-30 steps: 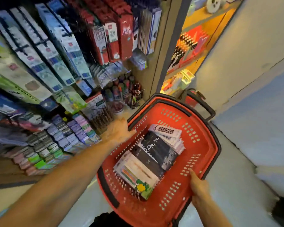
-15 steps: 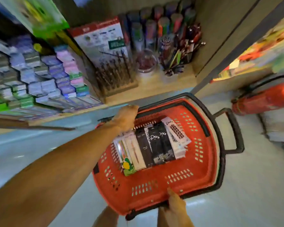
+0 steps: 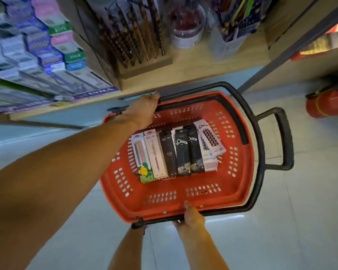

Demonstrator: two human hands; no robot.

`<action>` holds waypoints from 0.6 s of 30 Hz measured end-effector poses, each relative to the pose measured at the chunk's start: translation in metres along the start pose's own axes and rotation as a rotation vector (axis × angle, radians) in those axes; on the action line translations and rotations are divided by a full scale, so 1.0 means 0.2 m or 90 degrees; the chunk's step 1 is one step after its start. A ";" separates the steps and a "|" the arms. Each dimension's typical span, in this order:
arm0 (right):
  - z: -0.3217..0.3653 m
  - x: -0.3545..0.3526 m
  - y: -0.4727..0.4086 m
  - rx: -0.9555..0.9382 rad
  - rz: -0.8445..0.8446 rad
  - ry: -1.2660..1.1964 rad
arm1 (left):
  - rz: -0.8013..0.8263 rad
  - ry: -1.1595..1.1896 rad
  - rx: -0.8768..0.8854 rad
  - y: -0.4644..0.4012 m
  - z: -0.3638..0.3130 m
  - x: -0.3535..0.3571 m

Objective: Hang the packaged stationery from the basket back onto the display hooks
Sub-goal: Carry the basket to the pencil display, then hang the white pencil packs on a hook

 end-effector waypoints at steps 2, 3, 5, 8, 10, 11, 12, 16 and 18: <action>0.01 0.01 -0.01 -0.007 0.003 0.012 | -0.005 -0.003 0.006 -0.02 0.00 0.01; 0.03 0.01 0.02 -0.011 0.007 0.019 | -0.012 -0.008 0.005 -0.03 0.00 0.01; 0.04 0.00 0.05 -0.018 0.019 0.055 | -0.035 -0.029 0.001 -0.02 0.00 0.03; 0.06 -0.07 0.13 -0.039 0.030 0.152 | -0.067 -0.016 0.008 0.07 -0.06 0.04; 0.09 -0.14 0.18 -0.084 0.024 0.247 | -0.127 0.029 0.016 0.19 -0.14 0.04; 0.12 -0.16 0.23 -0.119 0.027 0.289 | -0.155 0.047 0.026 0.26 -0.19 0.05; 0.16 -0.17 0.27 -0.167 0.030 0.311 | -0.166 0.070 0.033 0.32 -0.23 0.07; 0.46 -0.10 0.33 -0.398 -0.015 0.275 | -0.005 0.292 -0.117 0.50 -0.42 0.31; 0.60 0.00 0.25 -0.443 -0.047 0.276 | 0.126 0.448 -0.282 0.52 -0.49 0.48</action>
Point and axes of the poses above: each hand's wrist, its own y-axis away from the middle knuckle, its own x-axis out of the palm, z = x × y, the point moved 4 cm from there along -y, towards the middle knuckle, and after that the axes turned 11 degrees about -z, right-handed, at the moved point
